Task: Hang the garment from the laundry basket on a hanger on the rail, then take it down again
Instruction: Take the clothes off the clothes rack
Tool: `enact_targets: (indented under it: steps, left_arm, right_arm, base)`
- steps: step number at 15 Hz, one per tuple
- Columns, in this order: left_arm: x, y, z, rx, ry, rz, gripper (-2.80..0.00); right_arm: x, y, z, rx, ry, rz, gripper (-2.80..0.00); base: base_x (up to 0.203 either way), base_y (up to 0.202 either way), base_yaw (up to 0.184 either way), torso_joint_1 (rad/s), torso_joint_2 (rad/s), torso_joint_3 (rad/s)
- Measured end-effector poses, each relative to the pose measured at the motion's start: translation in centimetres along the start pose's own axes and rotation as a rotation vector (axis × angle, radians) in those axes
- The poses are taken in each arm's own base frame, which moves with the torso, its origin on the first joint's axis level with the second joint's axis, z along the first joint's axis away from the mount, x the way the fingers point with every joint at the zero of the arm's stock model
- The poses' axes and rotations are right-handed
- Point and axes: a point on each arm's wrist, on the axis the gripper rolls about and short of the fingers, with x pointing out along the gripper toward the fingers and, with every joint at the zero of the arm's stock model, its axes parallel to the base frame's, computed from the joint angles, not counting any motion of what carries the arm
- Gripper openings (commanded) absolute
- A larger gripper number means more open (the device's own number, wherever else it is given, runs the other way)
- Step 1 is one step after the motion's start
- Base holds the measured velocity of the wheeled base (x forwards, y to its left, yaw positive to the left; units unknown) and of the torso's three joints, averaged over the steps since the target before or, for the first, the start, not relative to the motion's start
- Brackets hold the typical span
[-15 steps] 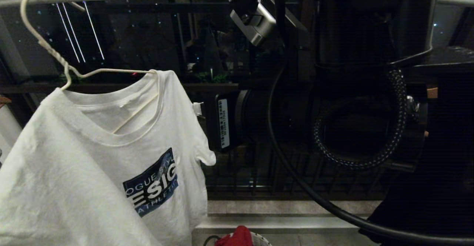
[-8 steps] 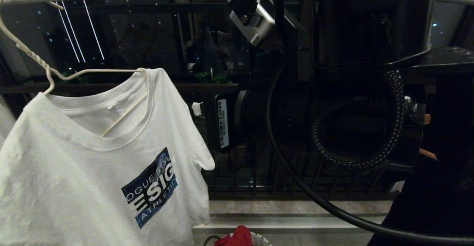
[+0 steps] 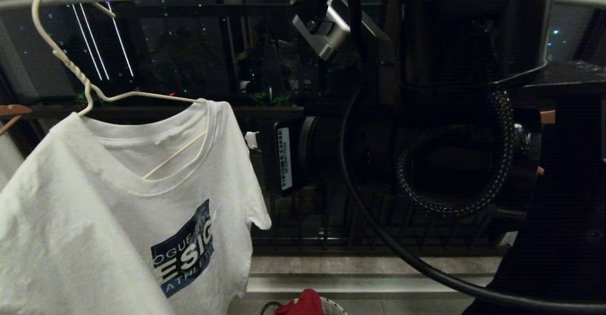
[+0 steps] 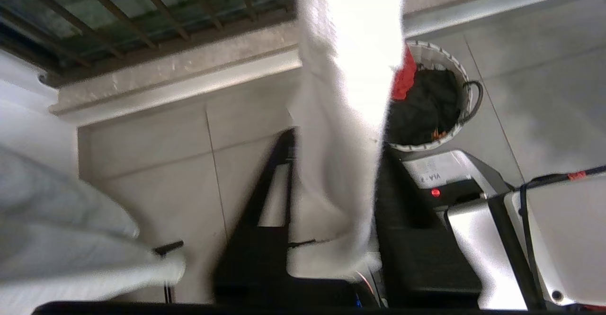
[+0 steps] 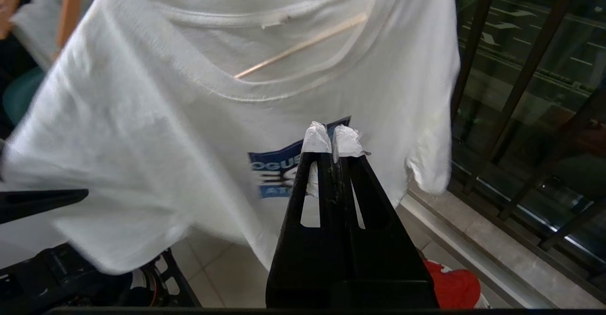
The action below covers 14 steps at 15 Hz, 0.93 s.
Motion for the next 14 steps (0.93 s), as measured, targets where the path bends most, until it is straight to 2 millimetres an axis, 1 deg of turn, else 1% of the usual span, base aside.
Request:
enact_targets:
  steps: [4, 7, 10, 14]
  left_arm:
    - [-0.3, 0.1, 0.6, 0.007, -0.019, 0.005, 0.0]
    - [-0.2, 0.2, 0.8, 0.008, -0.029, 0.0, 0.0]
    - [1.1, 0.7, 1.1, 0.014, -0.067, 0.013, 0.0]
    - [3.4, 1.3, 0.5, 0.001, -0.031, 0.0, 0.0]
  right_arm:
    - [0.0, 0.0, 0.0, 0.0, 0.0, 0.0, -2.8]
    - [0.1, 0.0, -0.1, 0.0, 0.002, 0.0, -2.8]
    - [0.2, 0.0, -0.2, -0.001, 0.005, -0.001, -2.8]
    - [0.3, 0.0, -0.2, -0.001, 0.007, -0.002, -2.8]
  base:
    - [0.0, 0.0, 0.0, 0.0, 0.0, 0.0]
    - [0.0, 0.0, 0.0, 0.0, 0.0, 0.0]
    - [0.0, 0.0, 0.0, 0.0, 0.0, 0.0]
    - [0.0, 0.0, 0.0, 0.0, 0.0, 0.0]
